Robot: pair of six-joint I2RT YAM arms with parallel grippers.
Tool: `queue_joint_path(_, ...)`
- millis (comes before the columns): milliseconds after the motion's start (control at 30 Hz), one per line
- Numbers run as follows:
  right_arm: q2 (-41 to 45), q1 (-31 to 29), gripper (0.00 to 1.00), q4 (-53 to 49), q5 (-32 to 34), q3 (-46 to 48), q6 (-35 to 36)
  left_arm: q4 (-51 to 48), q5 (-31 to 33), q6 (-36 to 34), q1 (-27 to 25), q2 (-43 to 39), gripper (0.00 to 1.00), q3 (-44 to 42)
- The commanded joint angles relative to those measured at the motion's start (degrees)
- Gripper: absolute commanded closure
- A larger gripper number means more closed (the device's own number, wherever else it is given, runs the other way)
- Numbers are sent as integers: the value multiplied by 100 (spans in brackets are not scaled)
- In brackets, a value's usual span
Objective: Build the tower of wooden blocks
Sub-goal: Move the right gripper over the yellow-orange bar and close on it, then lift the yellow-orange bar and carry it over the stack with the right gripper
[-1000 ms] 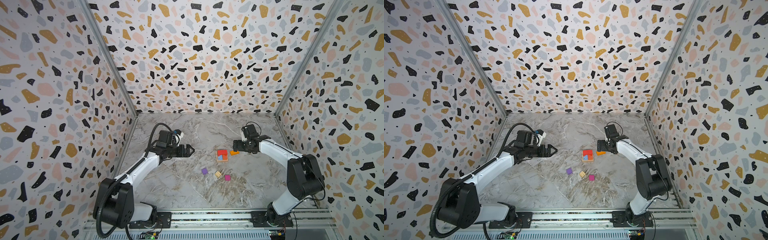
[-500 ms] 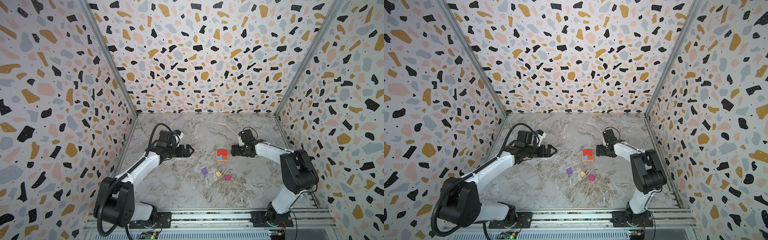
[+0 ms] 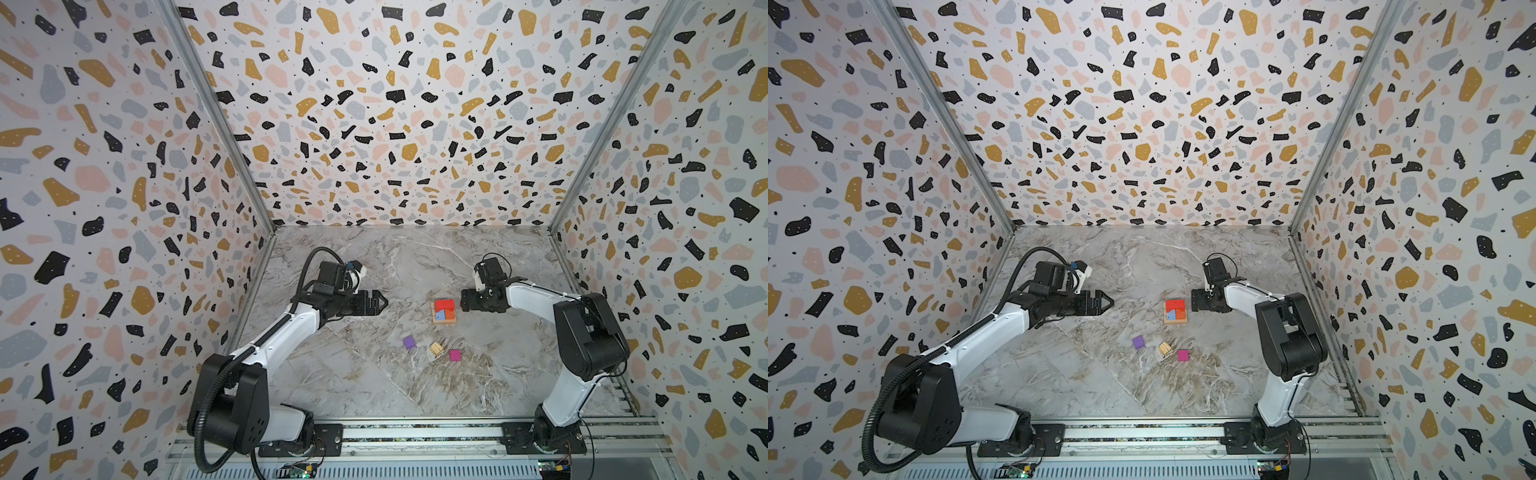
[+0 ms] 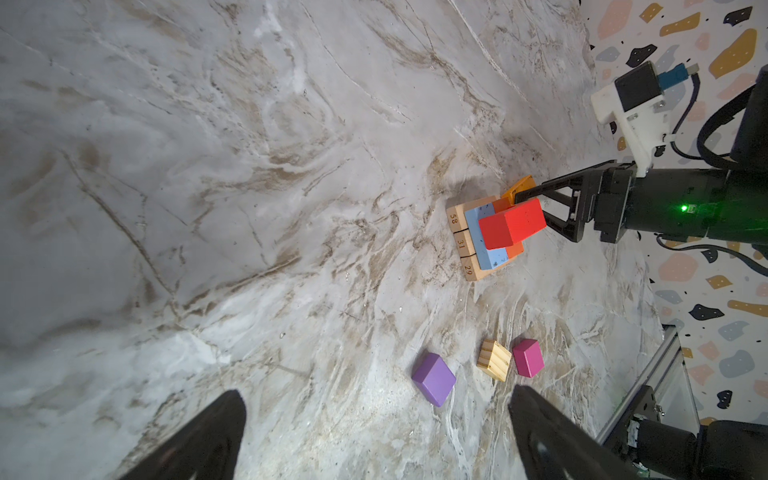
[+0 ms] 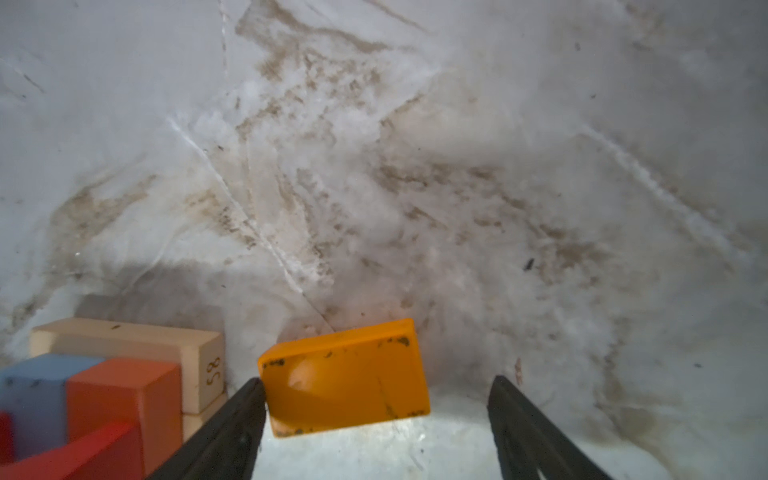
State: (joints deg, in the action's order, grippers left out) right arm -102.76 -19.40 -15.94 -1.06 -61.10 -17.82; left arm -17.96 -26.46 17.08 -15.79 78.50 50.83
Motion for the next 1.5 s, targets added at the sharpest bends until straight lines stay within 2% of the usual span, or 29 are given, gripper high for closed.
queue_joint_path(0, -16, -107, 15, -149, 181, -192, 49, 29, 25, -100, 23, 4, 0, 51)
queue_joint_path(233, -162, -117, 20, -216, 296, -305, 12, 29, 40, -111, 19, -7, 0, 46)
queue_joint_path(600, -183, -100, 39, -332, 523, -331, -136, 11, 42, -119, 23, 1, 0, 50)
queue_joint_path(1000, -51, -108, 42, -501, 660, -365, -314, 20, 32, -107, 23, -1, 0, 50)
queue_joint_path(1467, 727, -212, 45, -1099, 640, -511, -720, 36, -1, -92, 21, -78, 0, 39)
